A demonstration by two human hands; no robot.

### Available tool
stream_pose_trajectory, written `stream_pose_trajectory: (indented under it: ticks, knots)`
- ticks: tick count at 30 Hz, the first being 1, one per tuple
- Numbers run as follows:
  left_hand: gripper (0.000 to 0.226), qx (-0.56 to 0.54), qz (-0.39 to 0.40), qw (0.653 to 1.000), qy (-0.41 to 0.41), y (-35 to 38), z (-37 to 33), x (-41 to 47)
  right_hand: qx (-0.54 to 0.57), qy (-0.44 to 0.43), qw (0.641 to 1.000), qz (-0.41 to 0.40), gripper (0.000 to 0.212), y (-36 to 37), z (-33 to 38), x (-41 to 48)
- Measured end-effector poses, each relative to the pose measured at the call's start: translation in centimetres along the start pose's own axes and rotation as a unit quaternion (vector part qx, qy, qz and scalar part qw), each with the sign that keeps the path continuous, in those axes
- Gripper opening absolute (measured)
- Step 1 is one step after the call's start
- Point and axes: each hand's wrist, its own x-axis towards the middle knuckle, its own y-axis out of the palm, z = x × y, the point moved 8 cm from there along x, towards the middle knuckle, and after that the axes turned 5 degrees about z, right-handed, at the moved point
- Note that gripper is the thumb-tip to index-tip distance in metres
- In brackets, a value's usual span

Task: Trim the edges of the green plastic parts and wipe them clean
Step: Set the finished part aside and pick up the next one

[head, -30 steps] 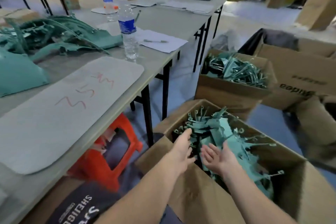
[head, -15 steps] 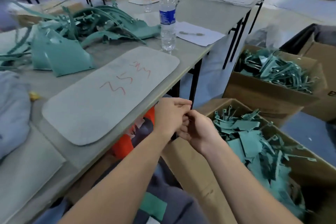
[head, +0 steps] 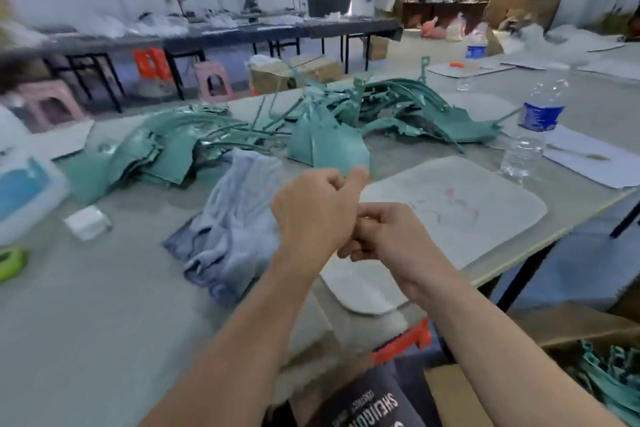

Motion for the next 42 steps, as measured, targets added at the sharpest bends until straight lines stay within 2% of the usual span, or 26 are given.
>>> stream_pose_trajectory:
  ticks: [2,5,9,11,15,18,21,23,26,28,31,33,38,40,42]
  knots:
    - [0.037,0.034,-0.048,0.998,0.001,-3.2,3.6,1.4,-0.016,-0.002,1.0,0.005,0.022,2.4,0.2,3.3]
    - [0.011,0.089,-0.05,0.994,0.034,-5.6,8.9,3.4,-0.065,-0.015,0.998,-0.015,0.013,5.3,0.4,7.7]
    - [0.044,0.109,-0.028,0.992,-0.05,-8.2,17.2,5.5,-0.217,-0.067,0.973,-0.035,0.013,9.1,1.8,12.9]
    - [0.054,0.085,-0.05,0.991,-0.085,-9.8,20.7,6.1,-0.307,-0.102,0.945,-0.042,0.014,11.0,2.9,15.2]
    - [0.066,0.069,-0.103,0.984,-0.13,-12.5,26.0,6.3,-0.387,-0.149,0.91,-0.027,0.016,15.2,4.5,19.9]
    - [0.078,0.17,-0.082,0.971,-0.144,-11.8,28.3,6.1,-0.469,-0.204,0.859,-0.011,0.042,19.2,5.5,23.2]
    - [0.083,0.214,-0.058,0.964,-0.148,-10.5,29.6,6.5,-0.605,-0.262,0.752,0.013,0.071,23.8,5.3,26.2]
    - [0.081,0.206,-0.061,0.966,-0.146,-10.7,29.9,6.7,-0.652,-0.255,0.714,0.014,0.078,25.3,4.9,28.6]
    - [0.081,0.206,-0.069,0.966,-0.144,-11.3,30.1,6.6,-0.674,-0.208,0.709,0.025,0.074,25.3,4.4,32.2]
    - [0.082,0.207,-0.06,0.964,-0.153,-11.5,30.3,6.6,-0.67,-0.206,0.711,0.053,0.065,25.2,4.2,33.6]
    - [0.085,0.202,-0.042,0.965,-0.161,-11.3,30.4,6.5,-0.642,-0.288,0.71,0.04,0.046,25.0,5.7,33.6]
    - [0.085,0.192,-0.049,0.966,-0.166,-11.3,30.4,6.5,-0.624,-0.327,0.709,0.03,0.043,24.8,6.8,33.0]
    - [0.082,0.16,-0.07,0.97,-0.17,-11.6,30.2,6.2,-0.605,-0.337,0.722,-0.008,0.028,23.5,8.2,32.1]
    - [0.082,0.155,-0.072,0.97,-0.172,-11.7,30.1,6.0,-0.595,-0.325,0.735,0.019,0.02,23.5,8.1,31.7]
    - [0.083,0.152,-0.07,0.97,-0.175,-11.8,29.9,5.8,-0.604,-0.296,0.736,0.078,0.014,23.9,7.1,31.5]
